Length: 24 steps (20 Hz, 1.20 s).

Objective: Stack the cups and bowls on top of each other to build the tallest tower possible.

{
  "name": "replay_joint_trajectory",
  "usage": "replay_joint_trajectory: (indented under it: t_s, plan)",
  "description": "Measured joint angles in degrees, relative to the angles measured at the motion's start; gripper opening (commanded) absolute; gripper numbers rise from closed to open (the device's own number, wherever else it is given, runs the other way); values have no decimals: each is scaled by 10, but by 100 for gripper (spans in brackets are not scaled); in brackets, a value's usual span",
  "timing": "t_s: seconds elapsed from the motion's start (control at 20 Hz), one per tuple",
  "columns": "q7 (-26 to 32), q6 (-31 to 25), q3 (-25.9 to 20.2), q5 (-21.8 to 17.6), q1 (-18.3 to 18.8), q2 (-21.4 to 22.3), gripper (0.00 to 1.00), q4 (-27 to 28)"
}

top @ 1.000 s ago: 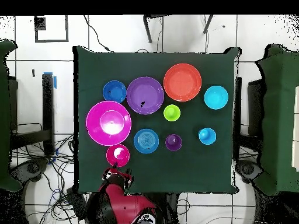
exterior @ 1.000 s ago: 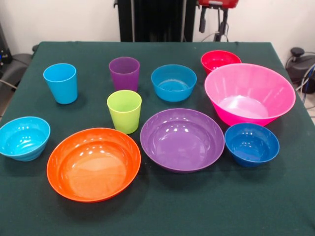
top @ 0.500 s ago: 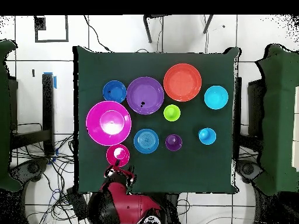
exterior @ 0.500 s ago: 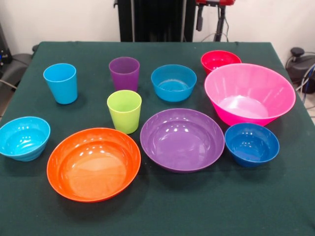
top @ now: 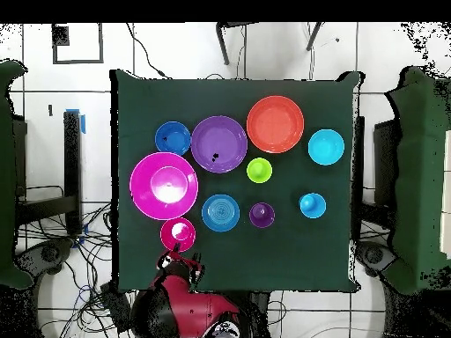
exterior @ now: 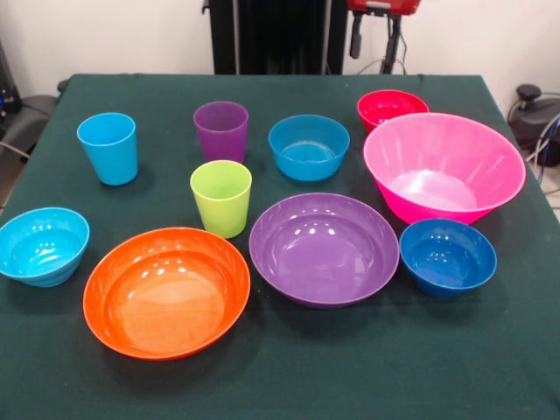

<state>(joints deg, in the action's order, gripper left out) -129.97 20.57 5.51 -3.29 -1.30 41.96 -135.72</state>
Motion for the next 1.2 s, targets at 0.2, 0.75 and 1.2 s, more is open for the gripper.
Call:
replay_joint_trajectory:
  t_s: [0.2,0.75,1.2]
  plan:
    - [0,0,0,8,-6,-11,100,7]
    - [0,0,0,28,-16,-33,100,34]
    - [0,-18,0,31,-18,-4,100,41]
